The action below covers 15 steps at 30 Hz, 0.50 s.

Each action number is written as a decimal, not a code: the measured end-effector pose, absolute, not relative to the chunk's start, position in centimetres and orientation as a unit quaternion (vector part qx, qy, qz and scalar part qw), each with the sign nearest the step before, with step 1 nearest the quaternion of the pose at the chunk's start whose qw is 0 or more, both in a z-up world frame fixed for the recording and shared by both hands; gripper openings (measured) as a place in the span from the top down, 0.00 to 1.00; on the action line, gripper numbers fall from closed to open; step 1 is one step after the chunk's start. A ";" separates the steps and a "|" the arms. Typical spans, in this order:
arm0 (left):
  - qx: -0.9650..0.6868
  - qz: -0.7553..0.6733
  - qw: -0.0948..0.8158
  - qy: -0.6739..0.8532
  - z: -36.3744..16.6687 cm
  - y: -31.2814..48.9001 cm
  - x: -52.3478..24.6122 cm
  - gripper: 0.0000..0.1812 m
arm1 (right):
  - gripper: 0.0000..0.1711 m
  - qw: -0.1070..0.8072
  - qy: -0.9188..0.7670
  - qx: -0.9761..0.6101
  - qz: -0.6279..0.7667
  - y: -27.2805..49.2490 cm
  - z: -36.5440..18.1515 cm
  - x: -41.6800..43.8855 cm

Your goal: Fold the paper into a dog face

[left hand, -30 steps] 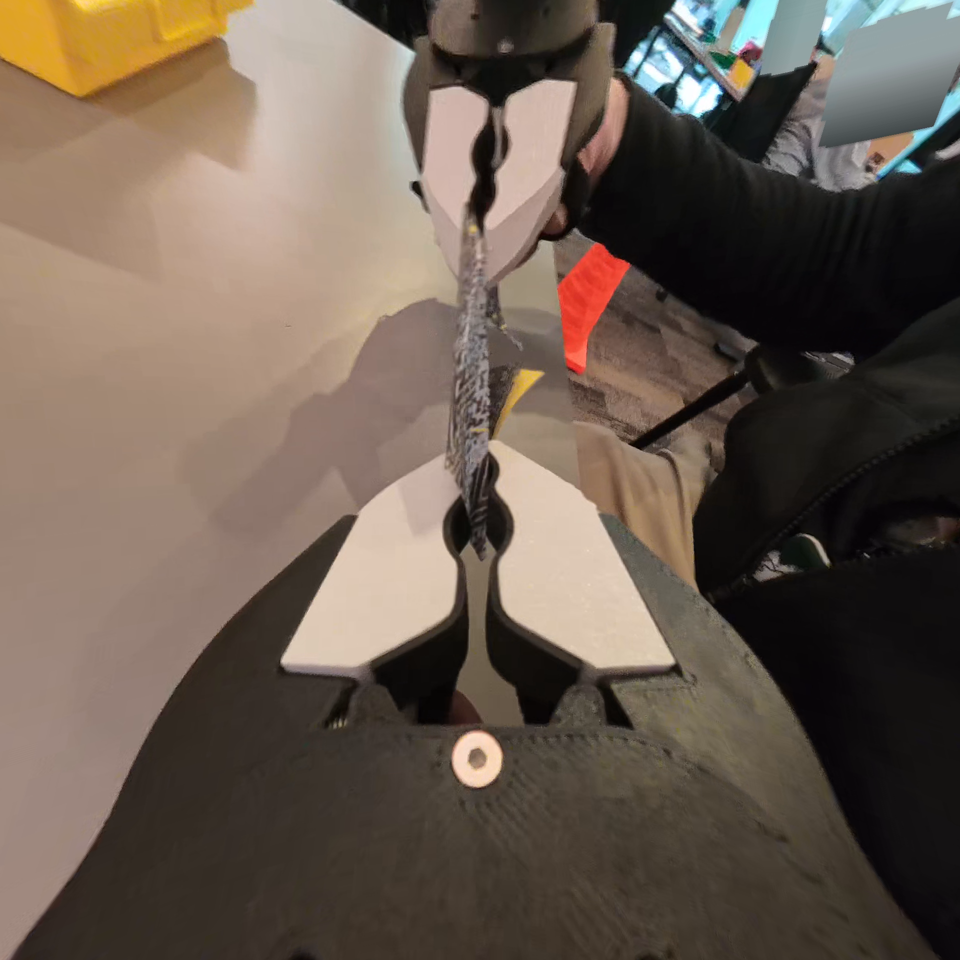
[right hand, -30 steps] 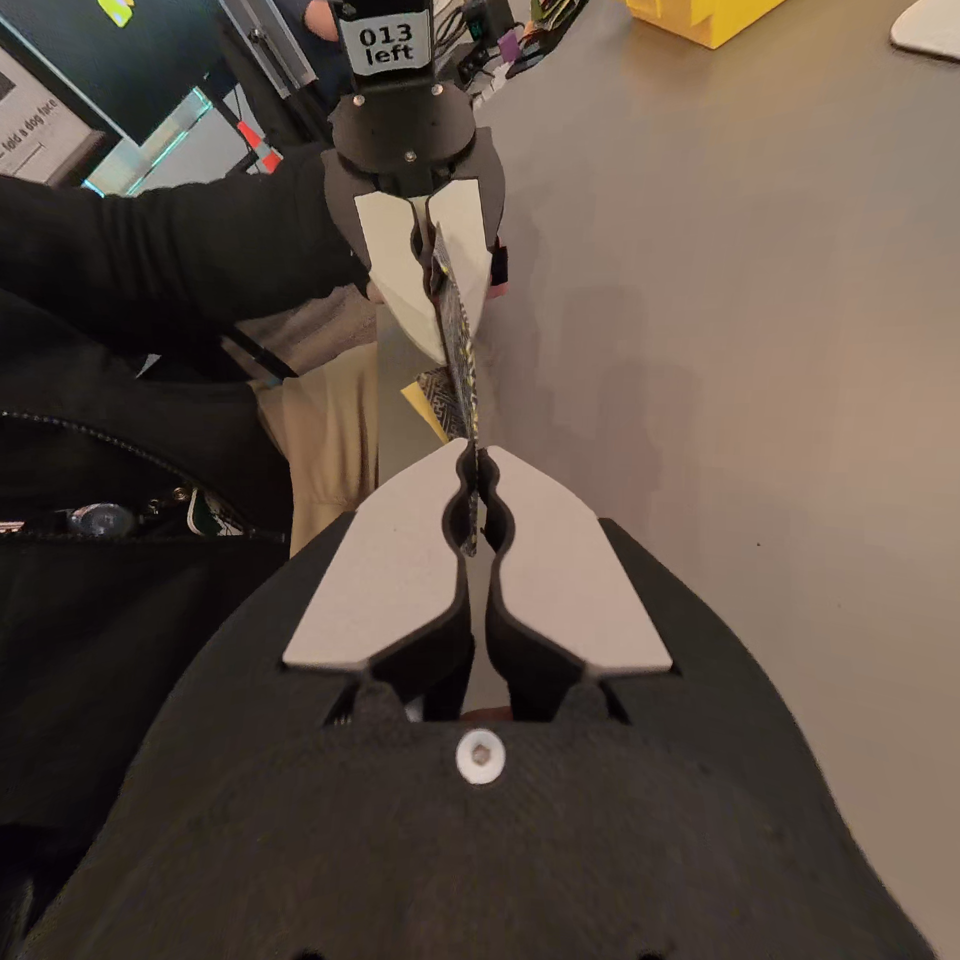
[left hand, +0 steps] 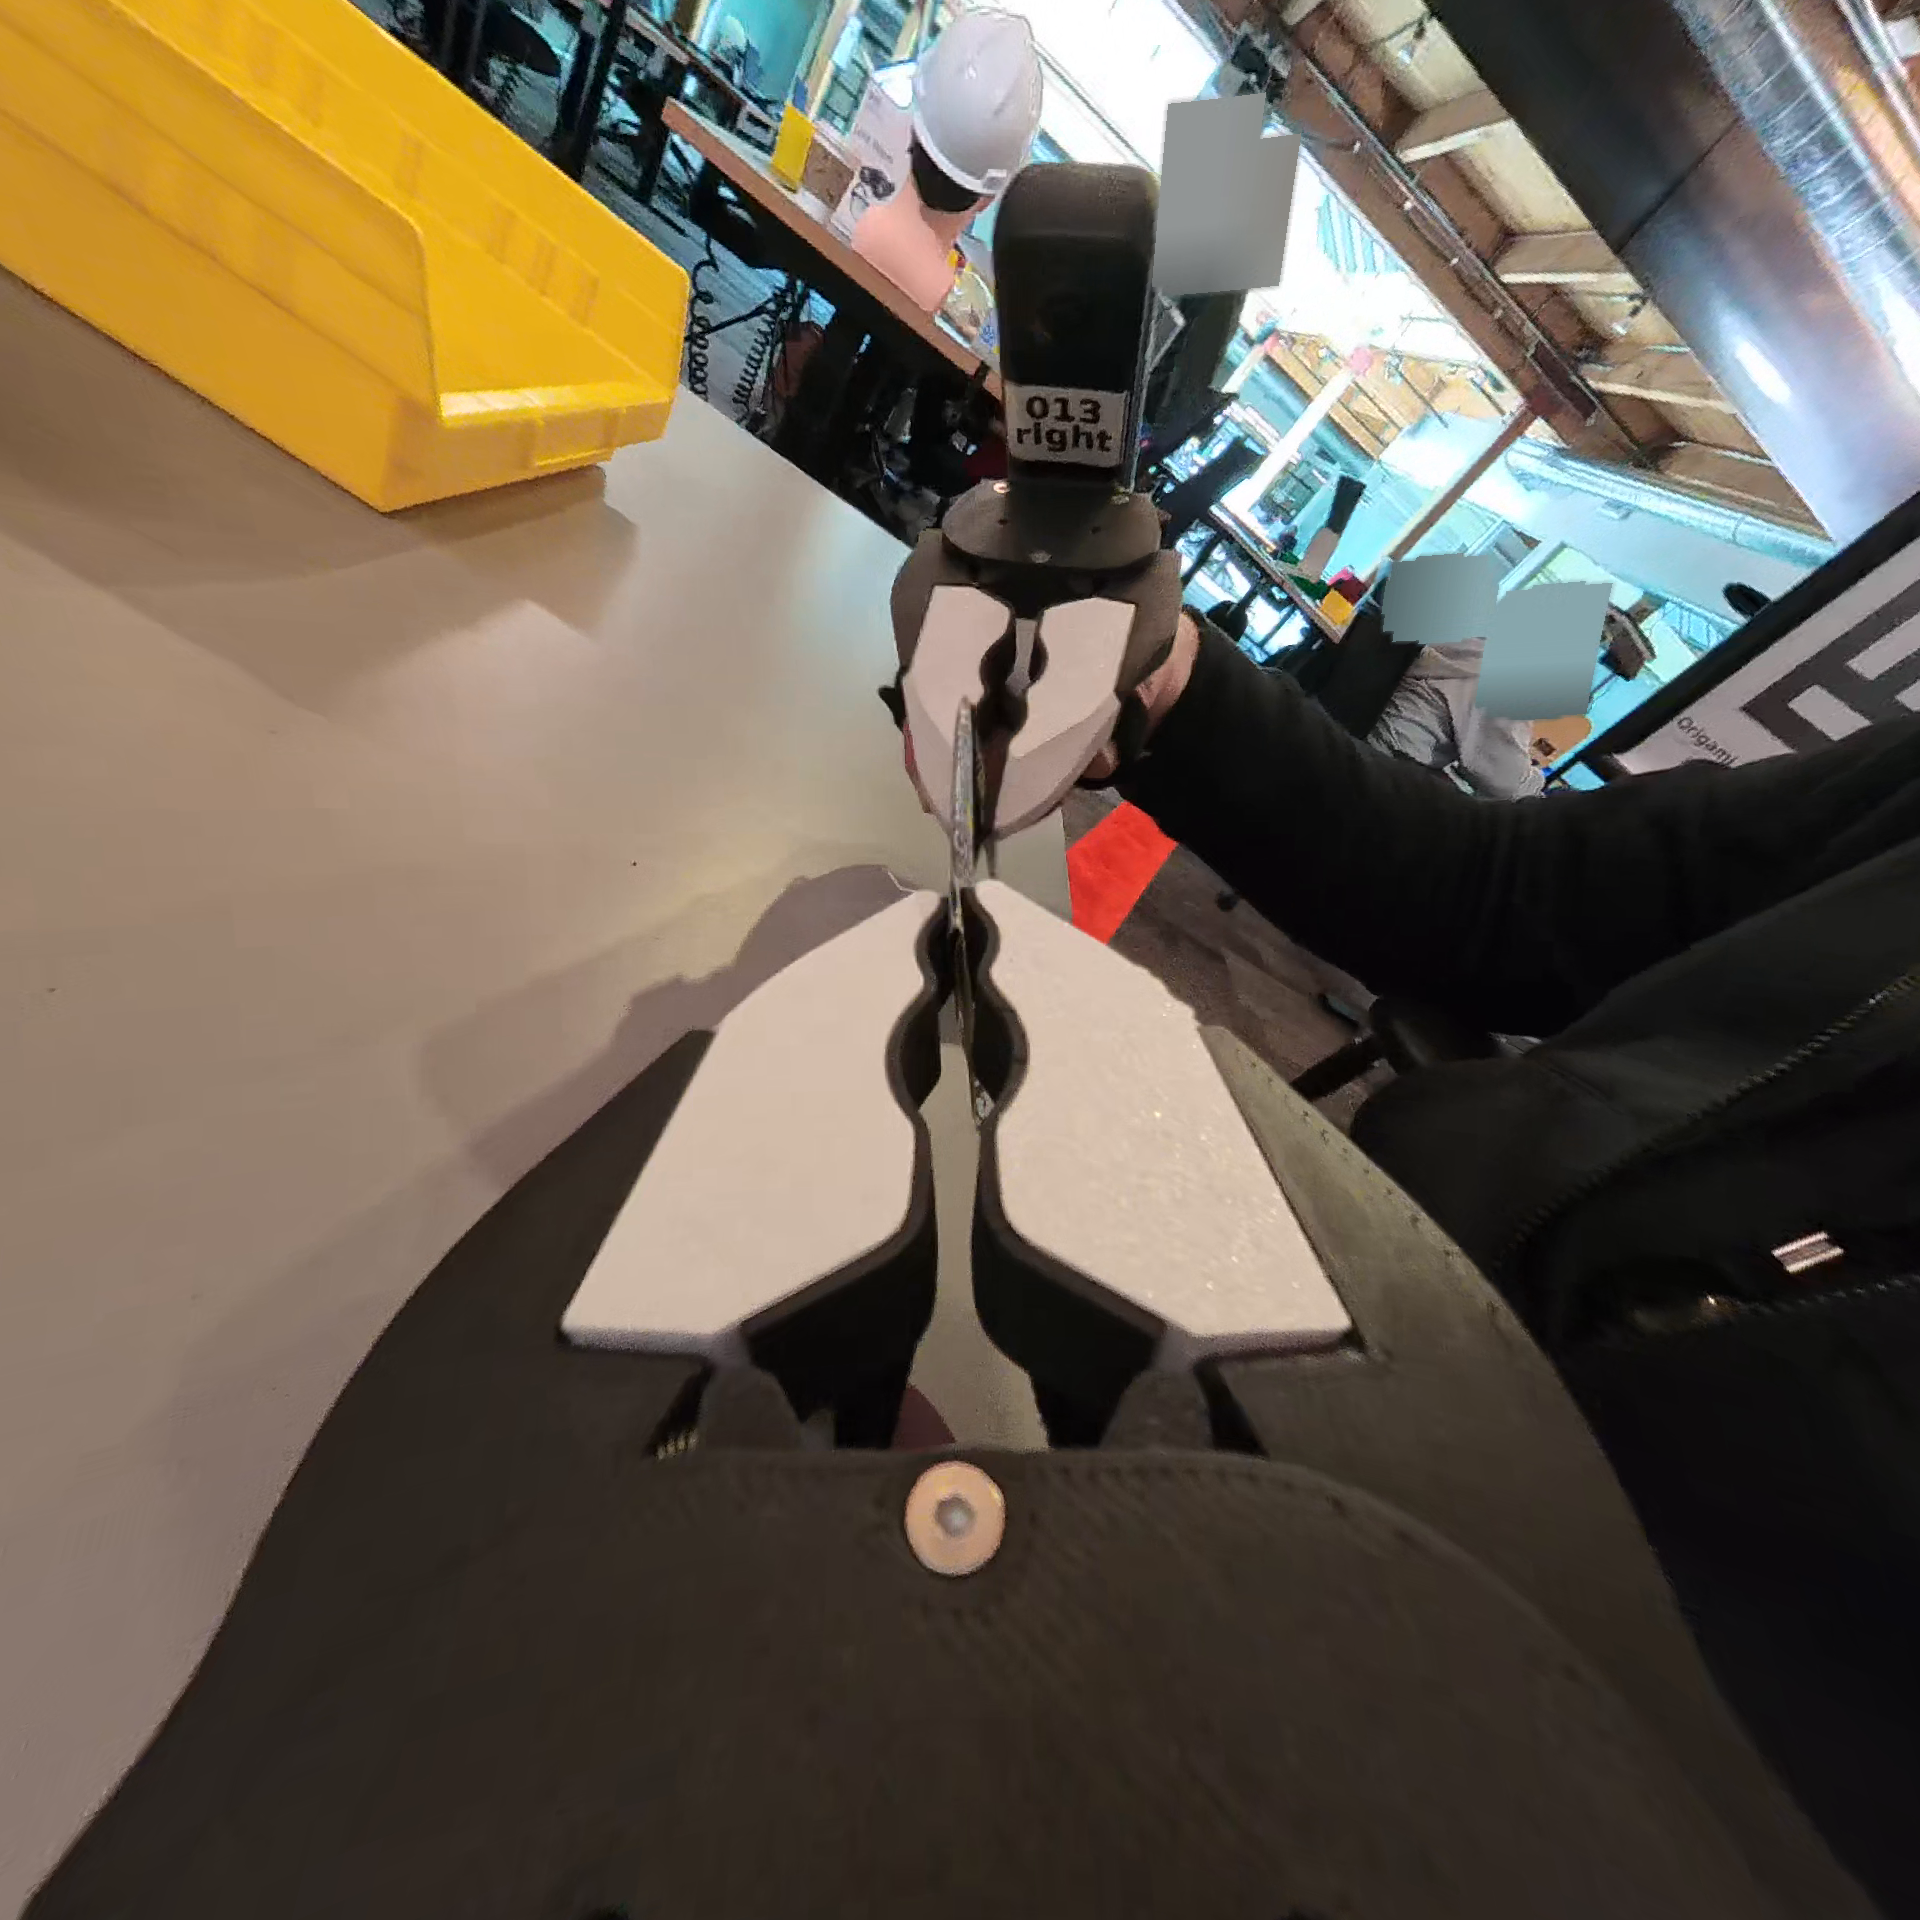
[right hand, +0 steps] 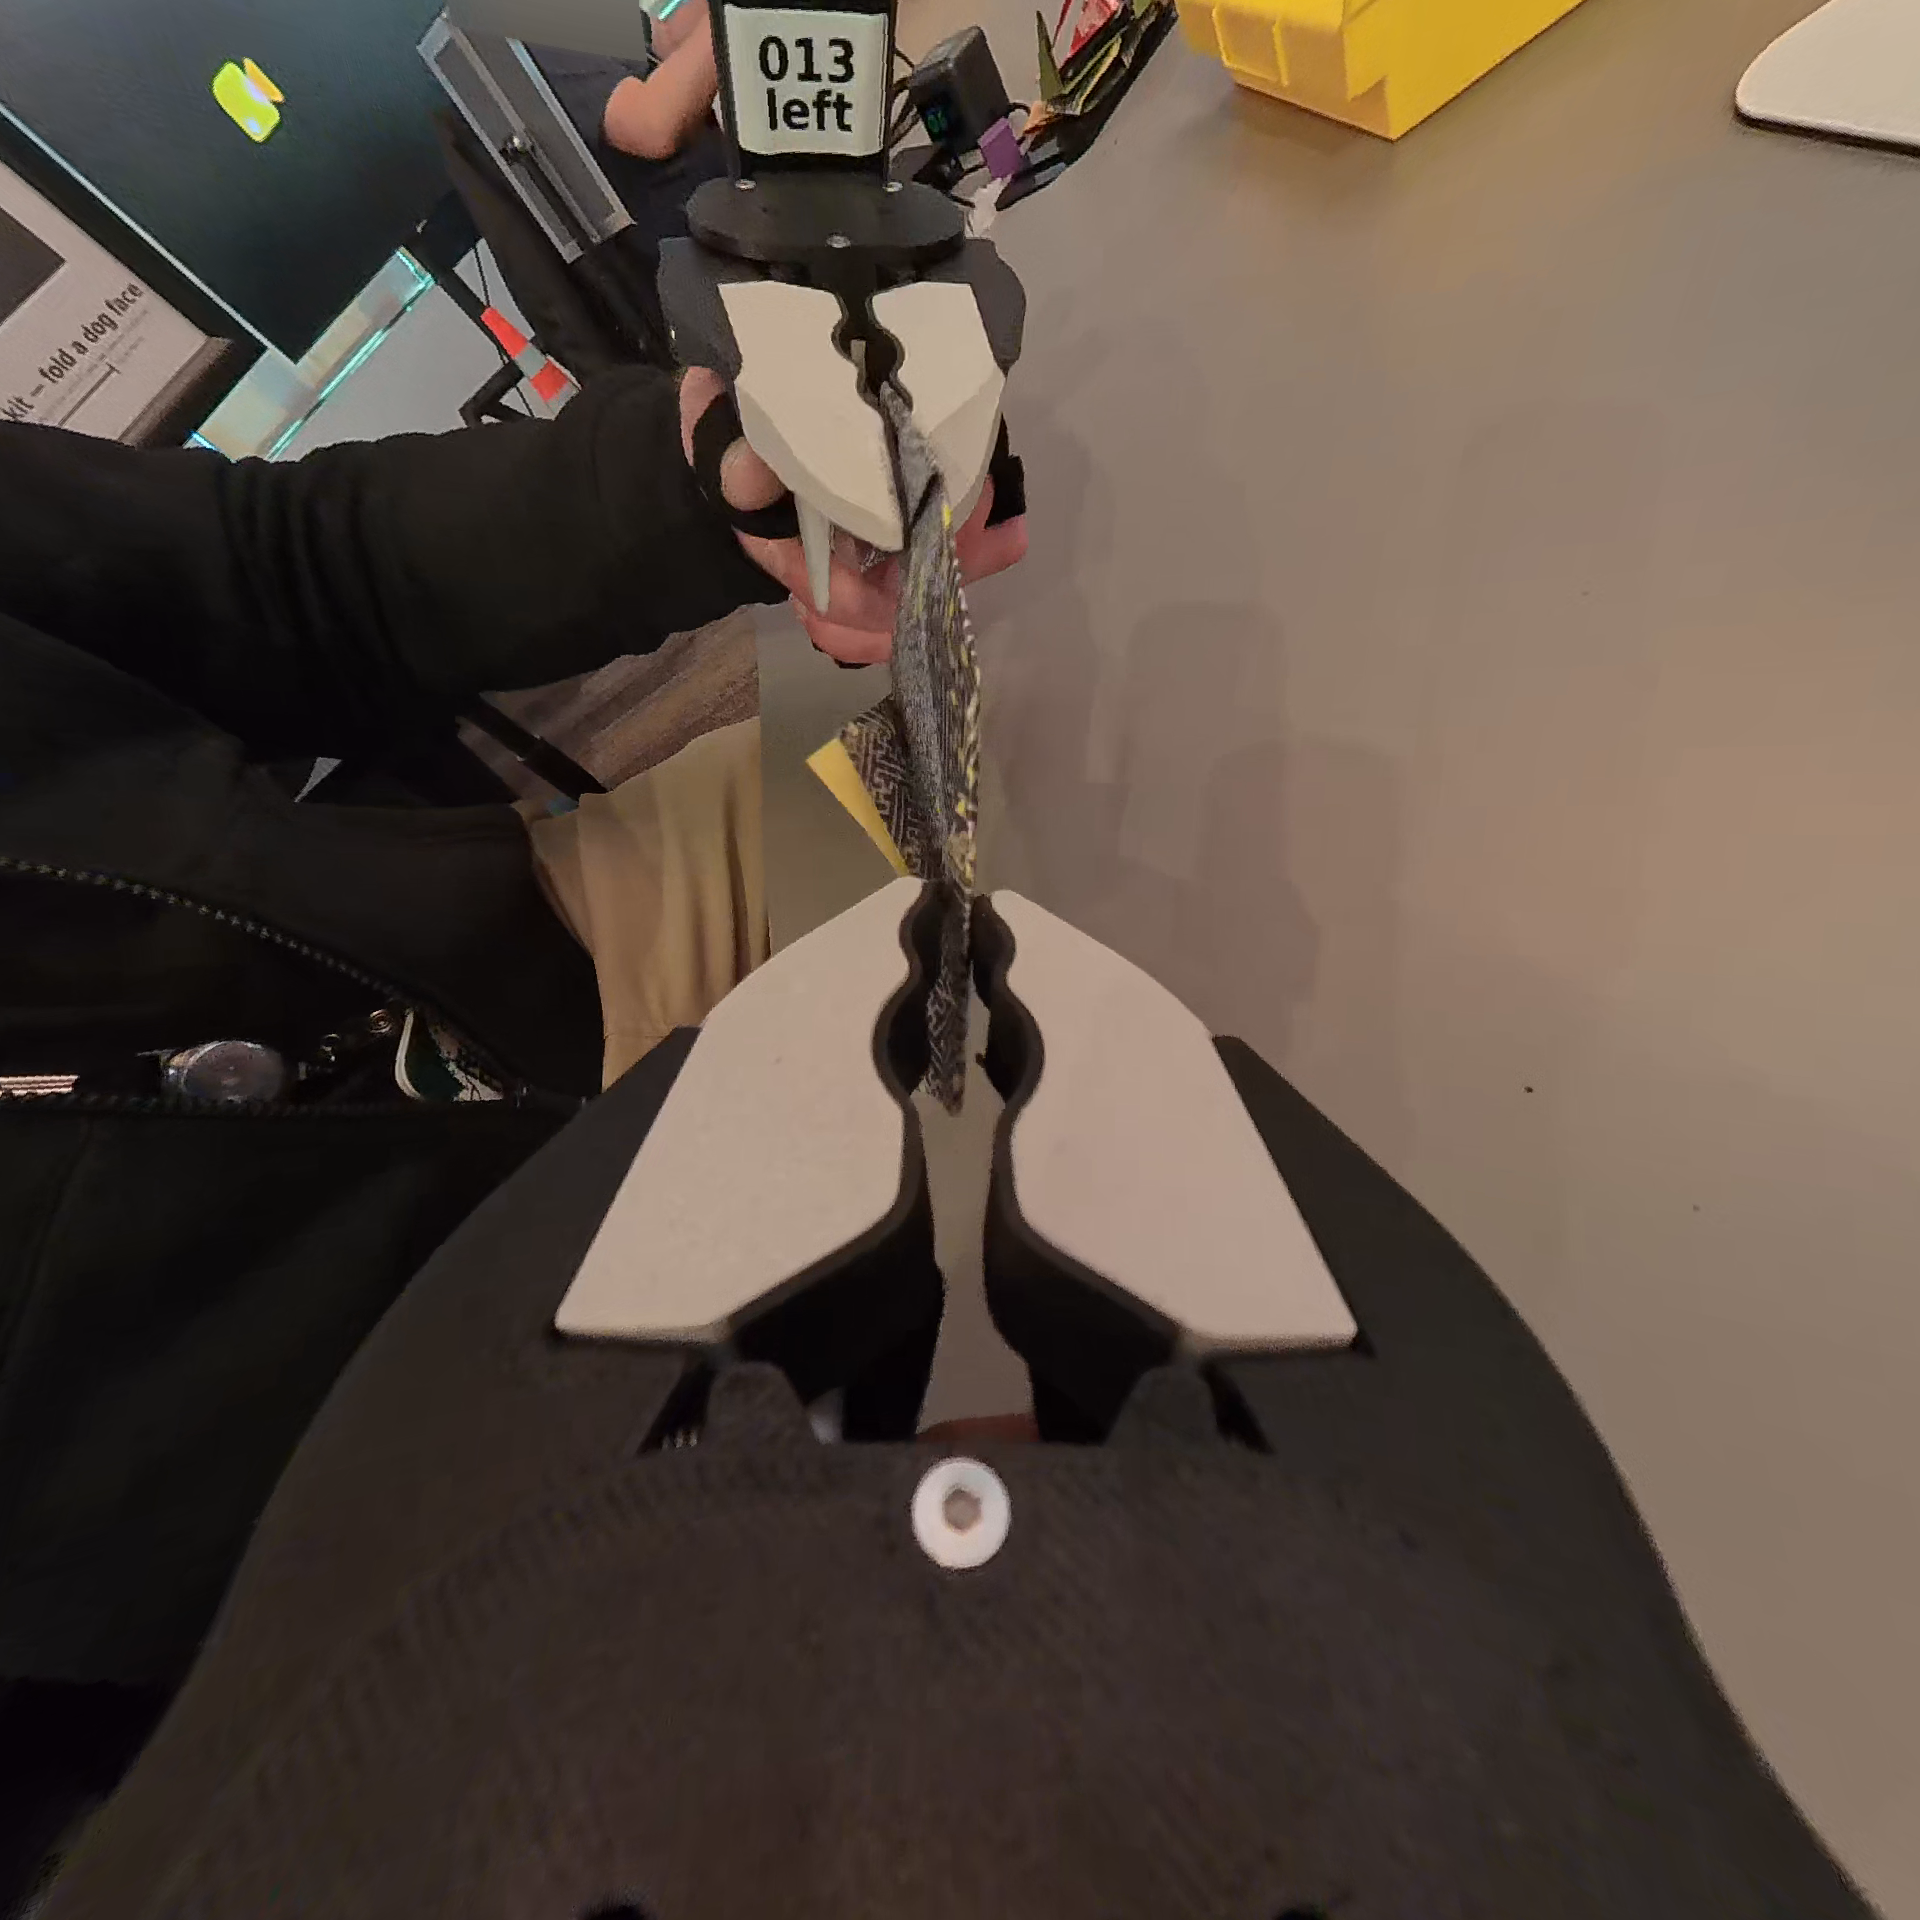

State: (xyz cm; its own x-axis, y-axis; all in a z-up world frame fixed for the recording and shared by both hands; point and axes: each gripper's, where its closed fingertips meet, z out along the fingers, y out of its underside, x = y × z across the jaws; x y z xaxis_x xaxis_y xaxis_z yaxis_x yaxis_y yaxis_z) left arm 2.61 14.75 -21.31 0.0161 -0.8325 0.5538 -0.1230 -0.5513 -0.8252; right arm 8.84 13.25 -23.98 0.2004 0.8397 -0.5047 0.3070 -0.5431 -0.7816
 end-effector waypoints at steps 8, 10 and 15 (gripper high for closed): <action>-0.637 -0.560 0.293 0.441 -20.9 12.8 3.6 1.00 | 0.89 0.303 -0.468 -0.701 0.445 13.7 -20.2 6.3; -0.635 -0.556 0.294 0.449 -20.6 12.4 4.0 1.00 | 0.97 0.300 -0.487 -0.698 0.431 13.8 -20.2 5.2; -0.635 -0.548 0.296 0.457 -20.7 12.3 3.6 1.00 | 1.00 0.283 -0.486 -0.701 0.439 13.8 -20.3 4.3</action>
State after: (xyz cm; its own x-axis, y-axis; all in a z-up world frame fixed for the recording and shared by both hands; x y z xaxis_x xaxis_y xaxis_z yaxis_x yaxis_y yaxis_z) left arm 3.63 12.28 -20.73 -0.0189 -0.9046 0.4258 -0.2552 -0.4074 -0.8768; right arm 4.31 13.82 -20.32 0.1423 0.9295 -0.3403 0.4313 -0.3677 -0.8239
